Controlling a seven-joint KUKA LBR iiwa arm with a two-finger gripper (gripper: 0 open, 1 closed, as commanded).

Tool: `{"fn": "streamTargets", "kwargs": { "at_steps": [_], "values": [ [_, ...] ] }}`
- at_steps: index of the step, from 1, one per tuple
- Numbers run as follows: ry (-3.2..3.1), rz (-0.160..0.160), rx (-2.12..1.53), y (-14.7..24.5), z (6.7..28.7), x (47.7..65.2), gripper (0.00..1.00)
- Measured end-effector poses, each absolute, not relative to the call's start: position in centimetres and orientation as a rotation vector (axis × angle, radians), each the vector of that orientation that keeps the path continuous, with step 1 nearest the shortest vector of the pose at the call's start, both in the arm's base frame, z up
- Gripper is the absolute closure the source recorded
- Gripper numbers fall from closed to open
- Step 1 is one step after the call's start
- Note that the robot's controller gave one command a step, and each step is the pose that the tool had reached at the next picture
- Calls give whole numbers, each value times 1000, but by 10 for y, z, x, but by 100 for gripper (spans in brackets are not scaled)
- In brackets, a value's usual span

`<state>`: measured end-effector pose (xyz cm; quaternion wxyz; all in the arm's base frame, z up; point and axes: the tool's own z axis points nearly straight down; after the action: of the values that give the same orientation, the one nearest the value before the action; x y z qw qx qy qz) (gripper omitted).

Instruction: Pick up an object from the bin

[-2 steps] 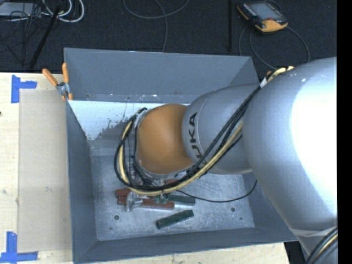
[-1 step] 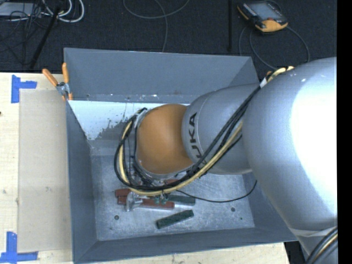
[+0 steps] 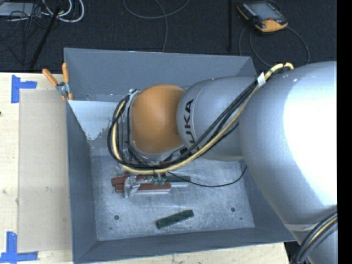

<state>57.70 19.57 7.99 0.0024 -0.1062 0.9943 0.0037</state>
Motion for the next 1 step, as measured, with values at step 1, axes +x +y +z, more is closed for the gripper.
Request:
{"fn": "streamTargets", "kwargs": {
  "at_steps": [1],
  "values": [
    [3119, 12, -331, 196, 80, 577, 100]
  ]
}}
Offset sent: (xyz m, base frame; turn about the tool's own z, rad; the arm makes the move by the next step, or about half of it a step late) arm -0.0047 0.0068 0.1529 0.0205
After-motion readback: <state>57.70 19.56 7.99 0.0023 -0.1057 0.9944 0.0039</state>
